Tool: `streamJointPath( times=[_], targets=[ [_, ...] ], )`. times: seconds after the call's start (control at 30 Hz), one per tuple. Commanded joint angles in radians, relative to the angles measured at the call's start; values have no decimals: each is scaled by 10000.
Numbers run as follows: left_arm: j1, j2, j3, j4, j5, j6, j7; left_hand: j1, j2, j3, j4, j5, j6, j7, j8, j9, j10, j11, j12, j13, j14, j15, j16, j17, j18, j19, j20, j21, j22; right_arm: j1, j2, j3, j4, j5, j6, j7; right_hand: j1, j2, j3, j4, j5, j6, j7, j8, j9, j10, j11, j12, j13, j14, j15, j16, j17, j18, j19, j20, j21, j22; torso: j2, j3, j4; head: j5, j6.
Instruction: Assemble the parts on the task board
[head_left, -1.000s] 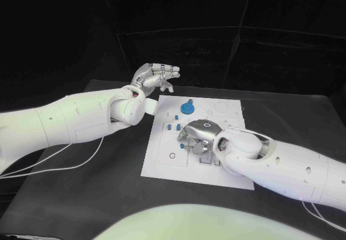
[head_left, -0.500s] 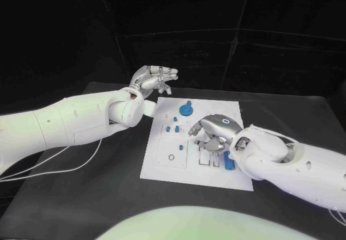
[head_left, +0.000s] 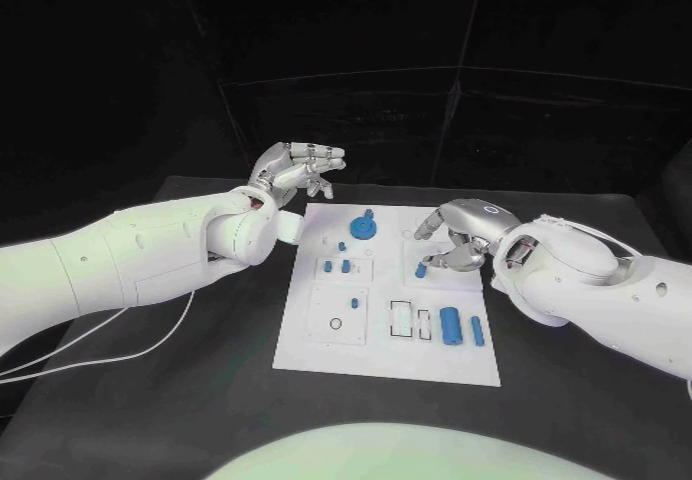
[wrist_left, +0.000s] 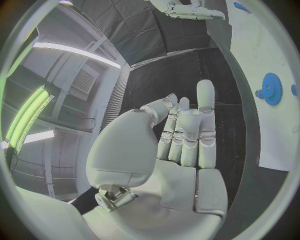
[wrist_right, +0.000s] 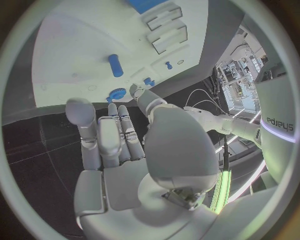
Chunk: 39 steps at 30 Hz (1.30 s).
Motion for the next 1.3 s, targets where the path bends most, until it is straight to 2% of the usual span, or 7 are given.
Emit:
streamJointPath(
  times=[0.03,0.23,0.5,0.67,0.83,1.03,1.3],
  targets=[
    [16,14,4,-10,17,170,29,-33,-29,-49,-1,59,-69,17,-46,-13,-44,-10,70,-12,-1,44,49,10,51,-34,14,-57,-11,34,35,3,-130,-106,1099,-247,272,101,-589,115,89,-140,-67,-55,-9,-370,45,142,18,33,22,-83,-136,68,-105,14,-149,-184,7,3,7,1,-6],
    [15,24,4,-19,17,188,20,-33,-29,-49,-1,59,-69,17,-46,-13,-44,-10,70,-12,-1,44,49,10,51,-34,14,-57,-11,43,167,-1,-311,-248,2013,-316,658,295,-1563,445,218,-222,-126,-47,-1,-796,79,527,32,-67,58,-277,-488,128,-194,39,-479,-605,11,6,6,10,-36],
    [15,40,3,-47,17,200,17,-25,-17,-47,-2,60,-68,15,-41,-10,-49,-11,77,-12,-1,46,52,3,52,-30,16,-57,-12,42,373,-7,-473,-286,2465,-274,876,576,-1774,582,294,-127,-82,-2,15,-494,-18,976,71,-45,-21,-366,-652,144,-136,-3,-589,-724,10,-2,17,12,-56],
    [15,55,3,-64,17,206,11,-25,-17,-47,-2,60,-68,15,-41,-10,-49,-11,77,-12,-1,46,52,3,52,-30,16,-57,-12,38,523,-9,-620,-286,2387,-177,1002,904,-1534,599,273,122,-22,44,19,255,-132,1188,-13,16,-124,-449,-768,102,68,-77,-467,-547,10,13,-3,29,-49],
    [14,64,3,-76,17,215,8,-25,-17,-47,-2,60,-68,15,-41,-10,-49,-11,77,-12,-1,46,52,3,52,-30,16,-57,-12,32,645,-10,-703,-274,2349,-114,1039,1043,-1152,643,145,291,-59,46,10,816,-195,1042,-61,79,-180,-407,-704,69,197,-120,-364,-396,10,12,-2,22,-61],
    [14,71,3,-85,17,224,7,-20,-11,-48,-3,60,-68,15,-39,-8,-53,-11,83,-11,4,47,63,18,53,-27,18,-58,-13,20,757,-12,-824,-270,2406,-102,1079,1065,-626,659,46,665,-25,125,31,1447,-225,770,-56,173,-209,-211,-453,10,350,-160,-150,-89,9,2,5,2,-72],
    [14,69,3,-82,17,229,2,-20,-11,-48,-3,60,-68,15,-39,-8,-53,-11,83,-11,4,47,63,18,53,-27,18,-58,-13,-26,892,-15,-923,-269,2498,-96,1002,904,-138,669,8,930,15,116,14,1865,-233,370,-53,203,-205,-100,-340,-16,416,-169,-41,51,6,5,2,14,-90]
  ],
)
